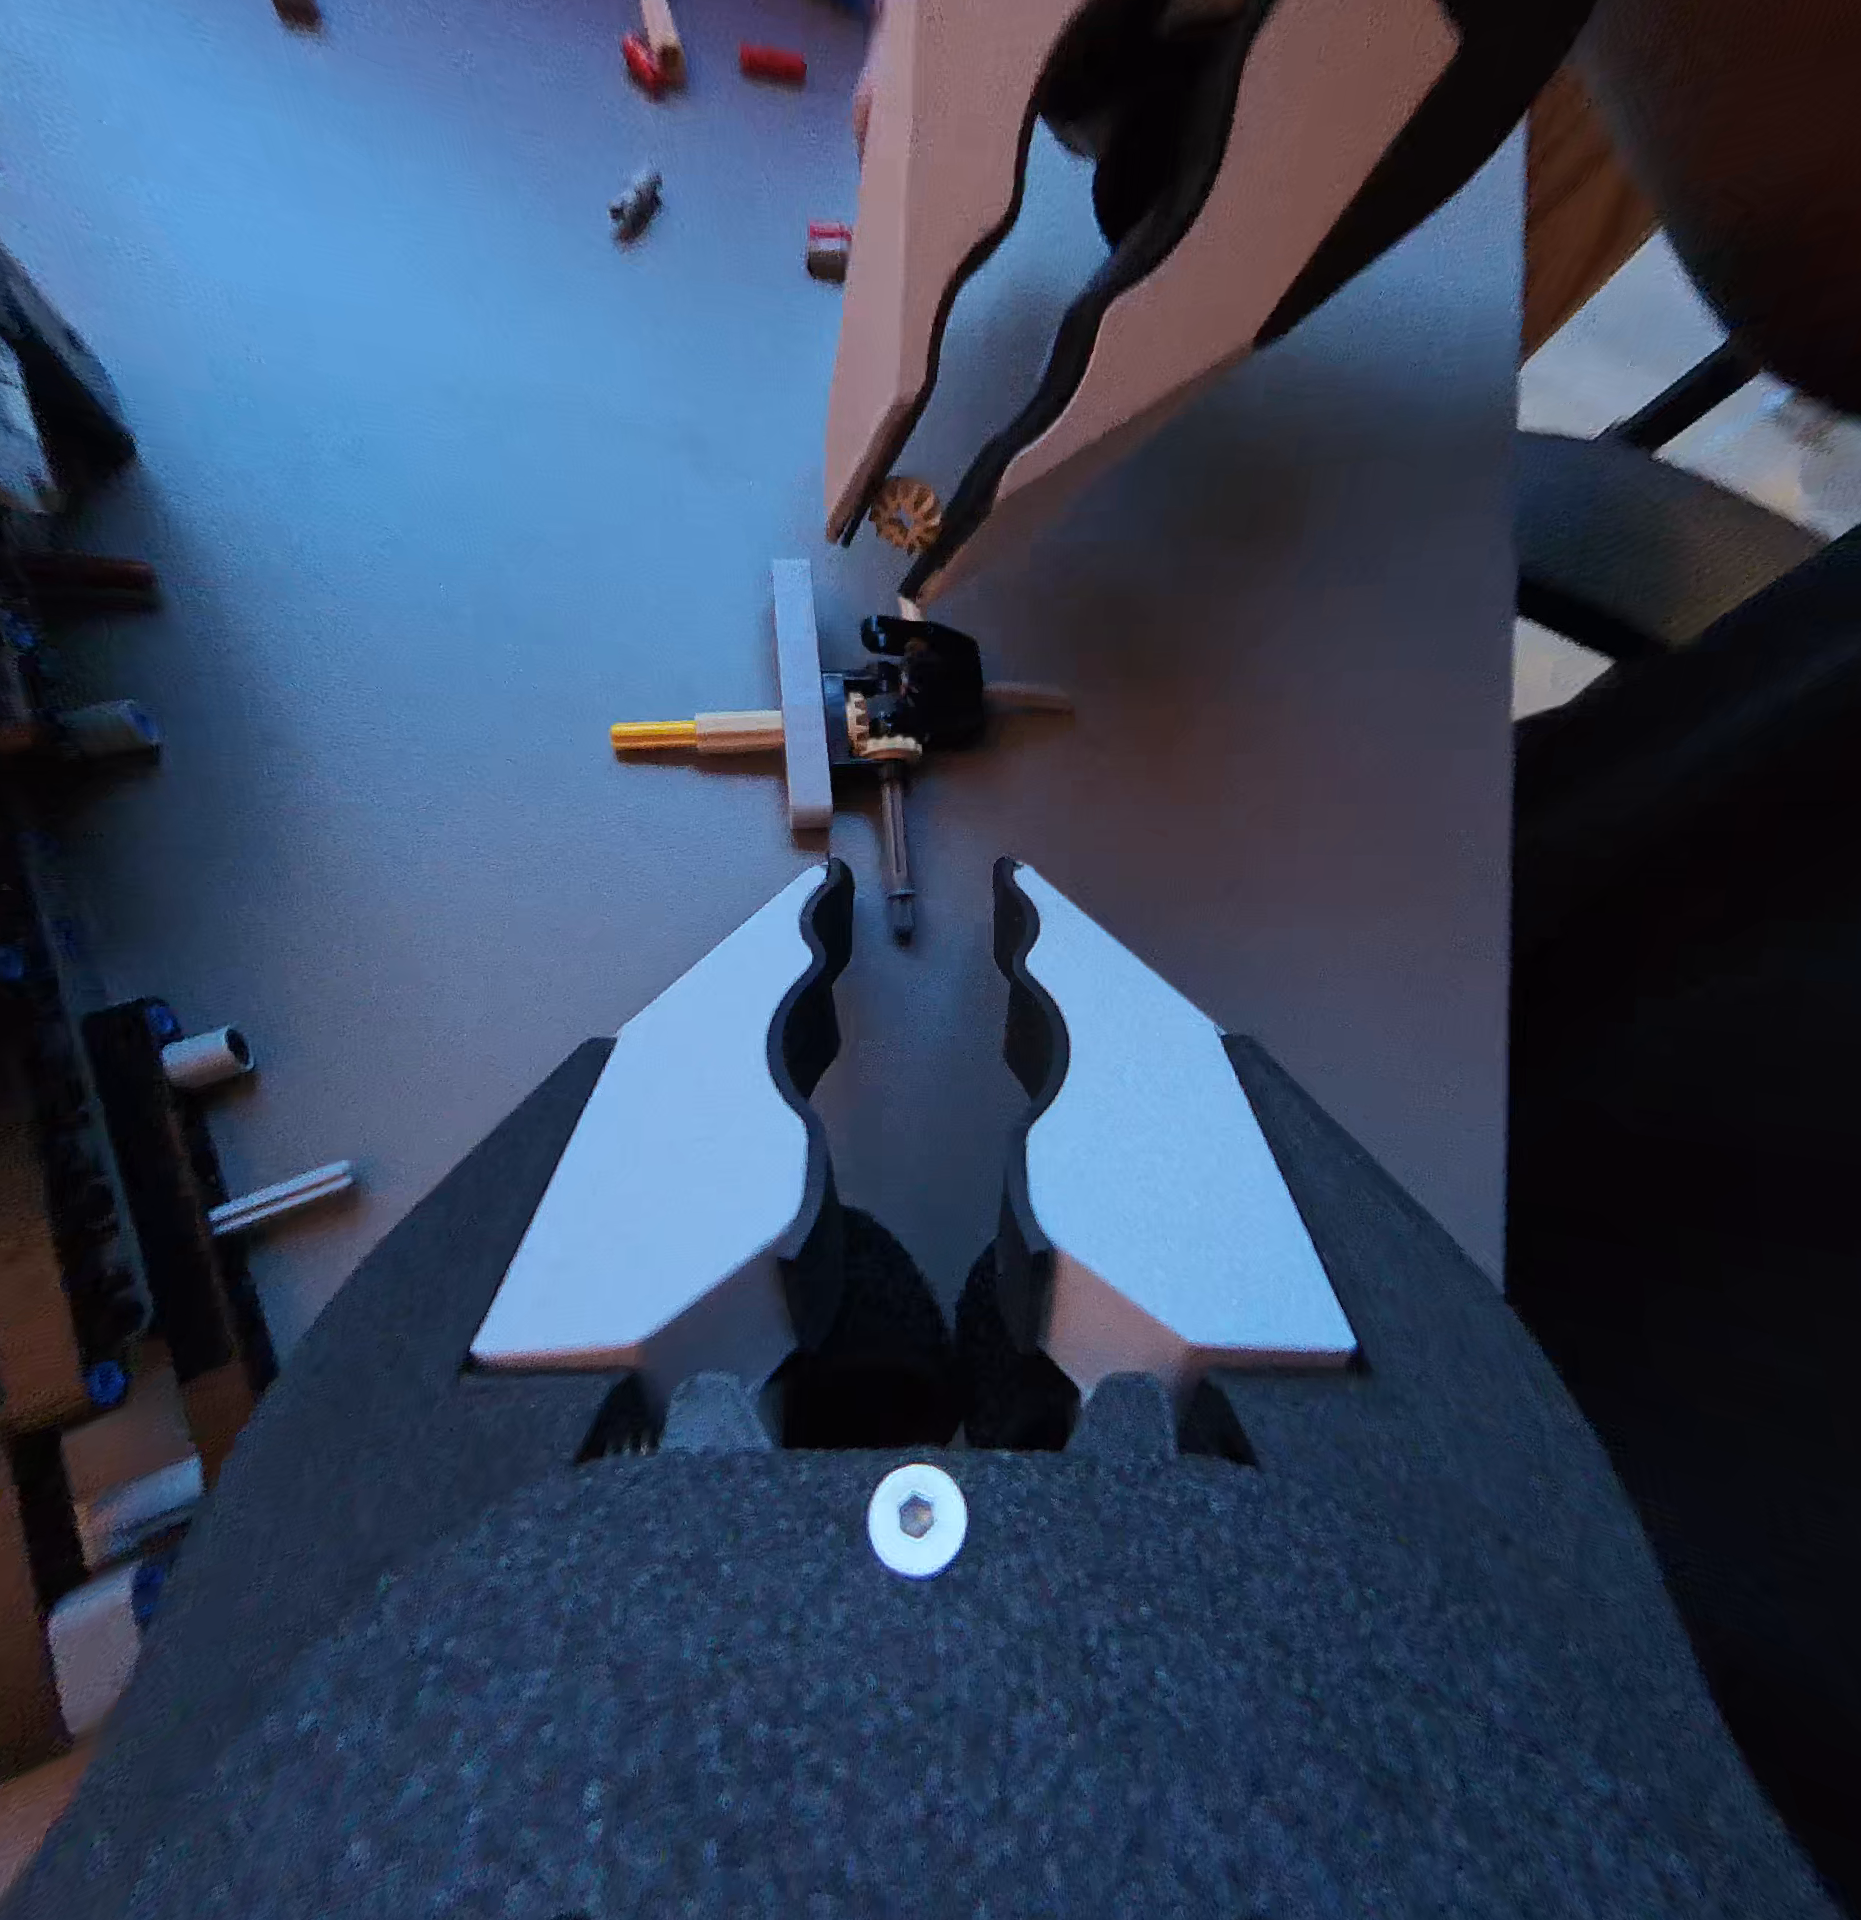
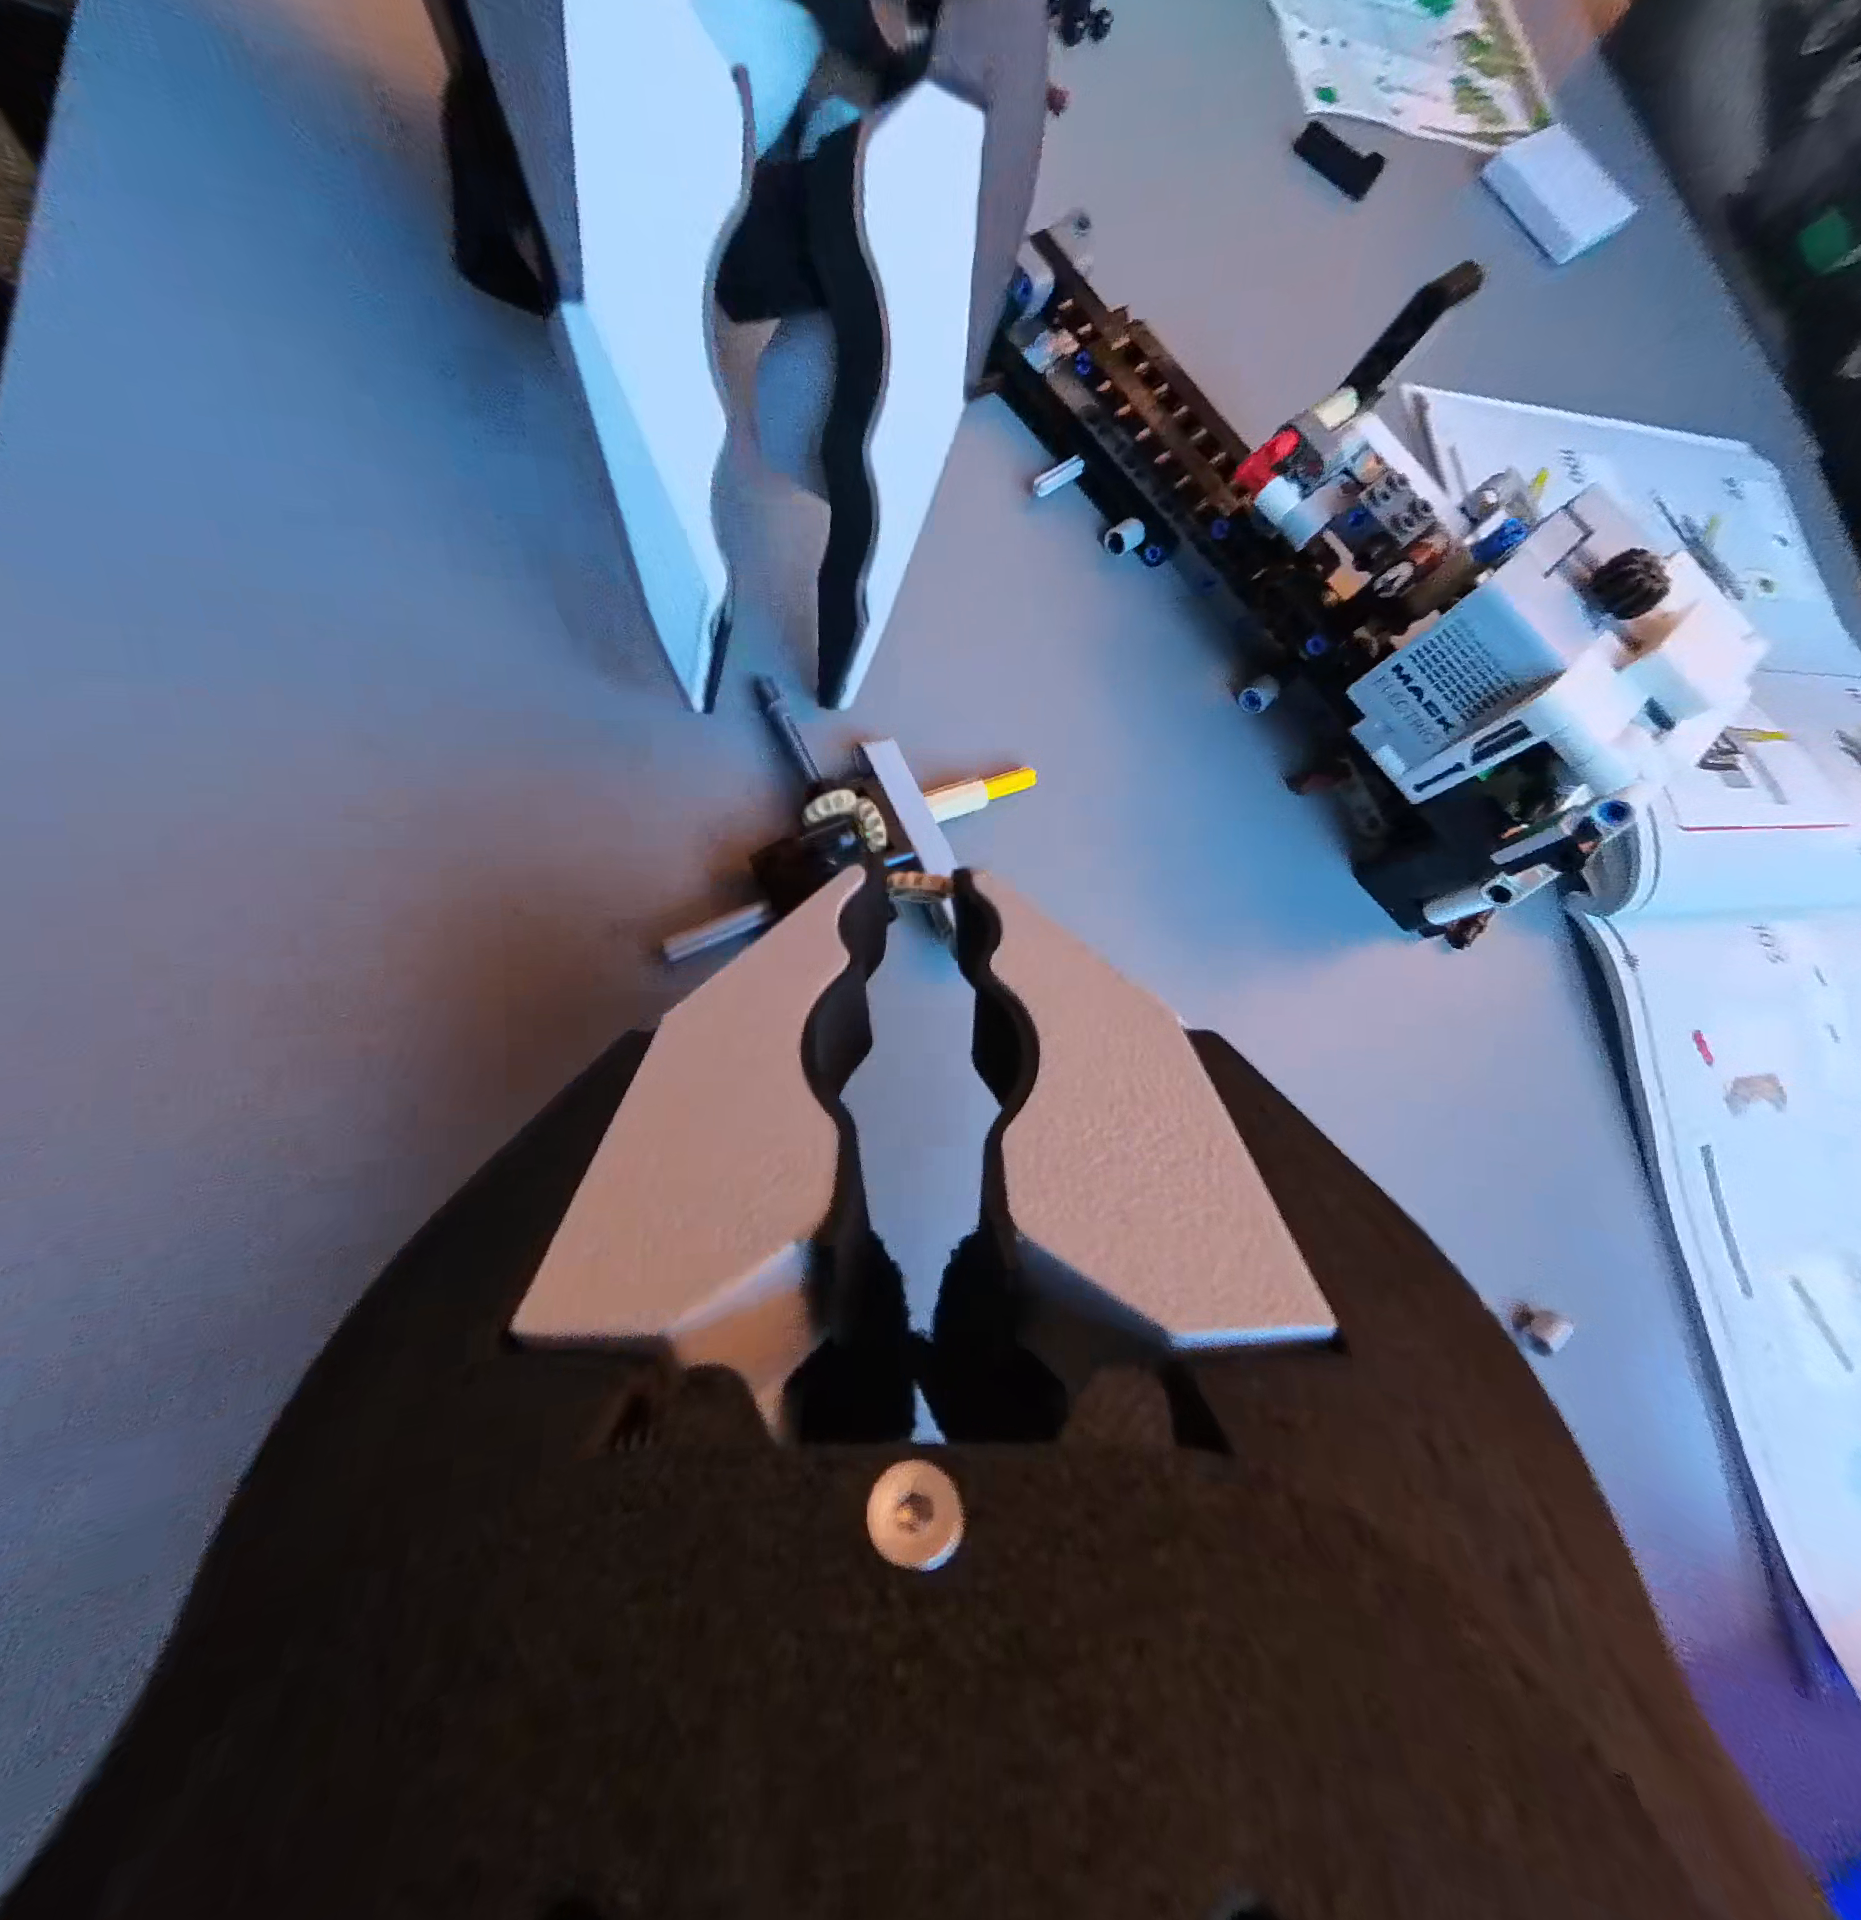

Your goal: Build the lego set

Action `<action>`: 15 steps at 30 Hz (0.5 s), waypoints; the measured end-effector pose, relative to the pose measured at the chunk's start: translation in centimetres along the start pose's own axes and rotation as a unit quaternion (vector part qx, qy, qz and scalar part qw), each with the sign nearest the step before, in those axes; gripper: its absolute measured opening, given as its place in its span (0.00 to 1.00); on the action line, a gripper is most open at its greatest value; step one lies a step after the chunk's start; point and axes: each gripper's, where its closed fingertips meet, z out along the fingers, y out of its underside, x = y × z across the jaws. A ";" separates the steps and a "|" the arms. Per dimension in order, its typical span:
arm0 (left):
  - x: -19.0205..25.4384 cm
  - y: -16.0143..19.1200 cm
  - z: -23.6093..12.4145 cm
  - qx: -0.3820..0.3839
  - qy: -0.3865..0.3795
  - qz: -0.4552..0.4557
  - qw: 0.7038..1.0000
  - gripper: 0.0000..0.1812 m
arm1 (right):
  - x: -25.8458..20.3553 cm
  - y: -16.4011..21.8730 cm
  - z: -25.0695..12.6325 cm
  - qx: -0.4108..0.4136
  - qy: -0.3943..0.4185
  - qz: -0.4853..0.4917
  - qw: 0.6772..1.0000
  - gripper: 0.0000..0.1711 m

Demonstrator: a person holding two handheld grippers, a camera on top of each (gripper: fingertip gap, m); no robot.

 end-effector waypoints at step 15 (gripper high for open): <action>-0.2 -0.7 0.2 -0.009 -0.042 0.096 0.994 0.01 | -1.1 -0.2 -1.0 -0.003 -0.050 -0.025 0.998 0.07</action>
